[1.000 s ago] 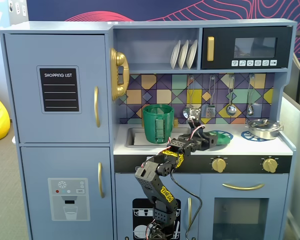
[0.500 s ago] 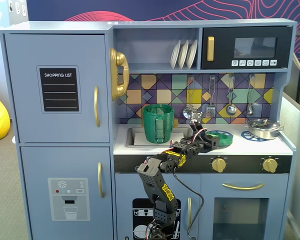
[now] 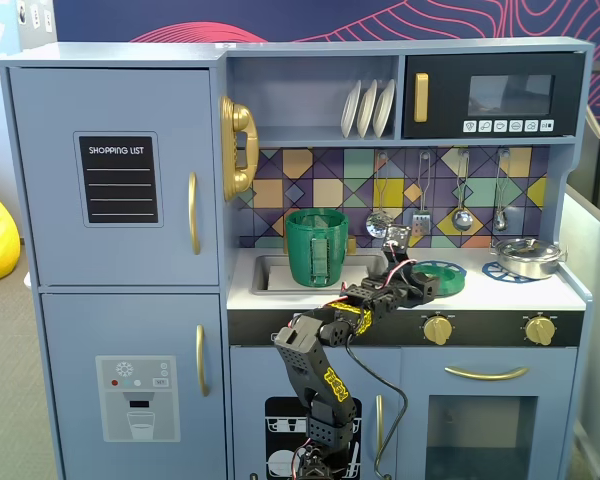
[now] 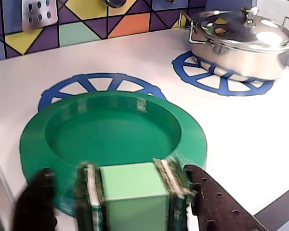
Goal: Take off the lid from the green recipient and place it on the counter
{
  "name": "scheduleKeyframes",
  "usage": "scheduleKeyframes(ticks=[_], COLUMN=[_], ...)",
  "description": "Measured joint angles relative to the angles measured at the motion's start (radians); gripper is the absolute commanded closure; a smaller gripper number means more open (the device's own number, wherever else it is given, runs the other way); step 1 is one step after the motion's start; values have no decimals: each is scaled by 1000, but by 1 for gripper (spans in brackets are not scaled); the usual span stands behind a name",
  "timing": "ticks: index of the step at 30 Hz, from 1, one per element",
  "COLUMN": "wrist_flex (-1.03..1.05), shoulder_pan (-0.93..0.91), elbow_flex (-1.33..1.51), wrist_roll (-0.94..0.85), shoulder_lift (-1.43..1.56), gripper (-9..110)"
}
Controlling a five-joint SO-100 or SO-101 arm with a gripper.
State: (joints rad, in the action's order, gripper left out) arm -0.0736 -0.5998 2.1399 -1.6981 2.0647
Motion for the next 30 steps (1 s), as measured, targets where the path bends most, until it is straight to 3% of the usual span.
scheduleKeyframes(ticks=[6,14,21,26,30], wrist_flex=[158,676,1000,1134,1089], shoulder_pan=[0,57,173,293,377], elbow_flex=[-94,-133,49,210,373], wrist_roll=[31,29,-3,-51,-44], shoulder_lift=[109,477,807,925,989], gripper=[70,76,80,83,83])
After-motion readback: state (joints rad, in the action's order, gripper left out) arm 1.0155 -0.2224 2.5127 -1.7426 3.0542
